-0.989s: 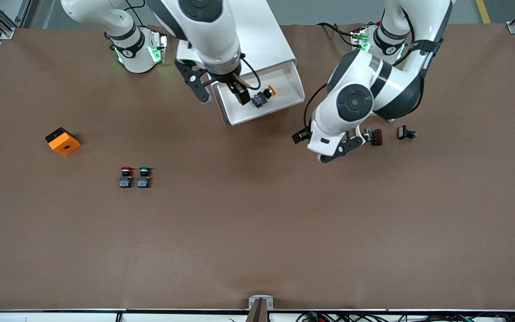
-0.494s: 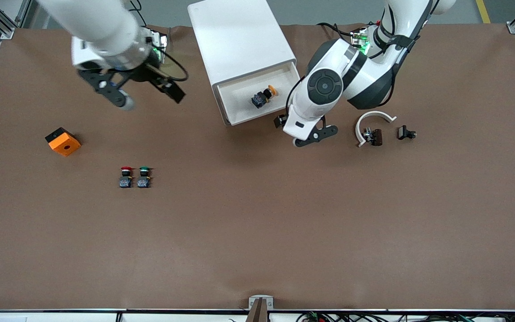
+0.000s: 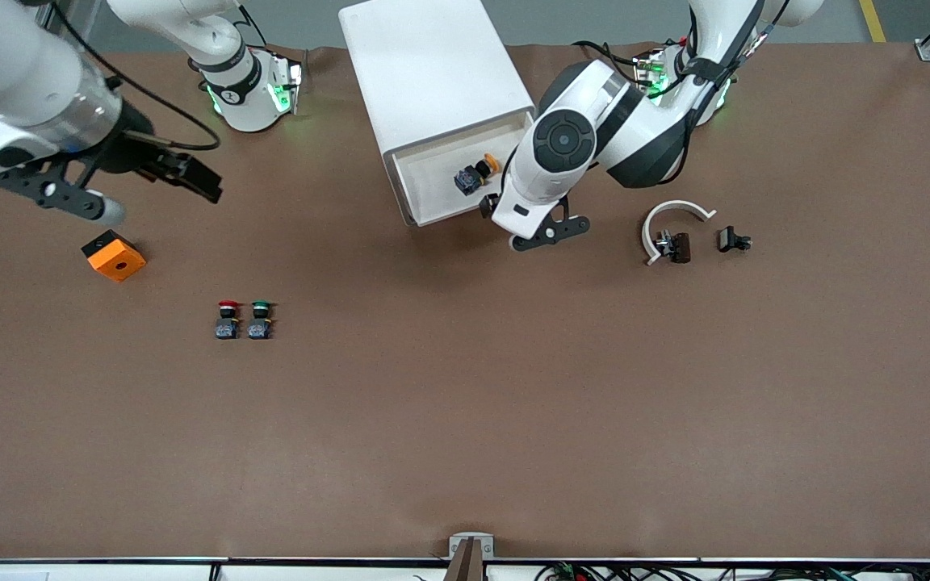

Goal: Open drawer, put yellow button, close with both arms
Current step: 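Withdraw the right arm to rest while the left gripper reaches the drawer front, then push the drawer shut into the cabinet with the left gripper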

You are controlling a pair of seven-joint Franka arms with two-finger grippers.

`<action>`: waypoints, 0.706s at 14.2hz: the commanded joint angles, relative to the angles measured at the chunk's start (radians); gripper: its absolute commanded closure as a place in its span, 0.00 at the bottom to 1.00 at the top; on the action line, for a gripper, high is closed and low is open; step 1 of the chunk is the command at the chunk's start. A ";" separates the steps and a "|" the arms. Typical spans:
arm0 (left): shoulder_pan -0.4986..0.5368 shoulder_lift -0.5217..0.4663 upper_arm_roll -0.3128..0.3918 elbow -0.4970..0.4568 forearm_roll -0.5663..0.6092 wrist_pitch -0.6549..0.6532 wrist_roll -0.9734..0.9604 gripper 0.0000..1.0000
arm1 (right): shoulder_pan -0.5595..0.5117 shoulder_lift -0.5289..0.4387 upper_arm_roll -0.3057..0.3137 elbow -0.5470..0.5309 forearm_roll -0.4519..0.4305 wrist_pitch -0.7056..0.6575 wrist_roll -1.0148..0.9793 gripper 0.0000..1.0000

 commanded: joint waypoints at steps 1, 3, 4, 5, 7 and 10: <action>0.005 -0.036 -0.040 -0.049 0.020 0.018 0.007 0.00 | -0.090 -0.109 0.020 -0.160 -0.028 0.101 -0.180 0.00; 0.005 -0.036 -0.062 -0.051 0.018 0.018 -0.008 0.00 | -0.147 -0.156 0.020 -0.238 -0.029 0.161 -0.282 0.00; 0.007 -0.037 -0.071 -0.051 0.018 0.018 -0.011 0.00 | -0.177 -0.163 0.020 -0.246 -0.029 0.167 -0.323 0.00; 0.007 -0.039 -0.074 -0.051 0.018 0.018 -0.013 0.00 | -0.202 -0.168 0.020 -0.246 -0.029 0.167 -0.357 0.00; 0.005 -0.045 -0.076 -0.051 0.017 0.018 -0.013 0.00 | -0.256 -0.168 0.020 -0.237 -0.031 0.167 -0.432 0.00; 0.005 -0.040 -0.105 -0.057 0.011 0.018 -0.013 0.00 | -0.290 -0.163 0.020 -0.209 -0.029 0.163 -0.459 0.00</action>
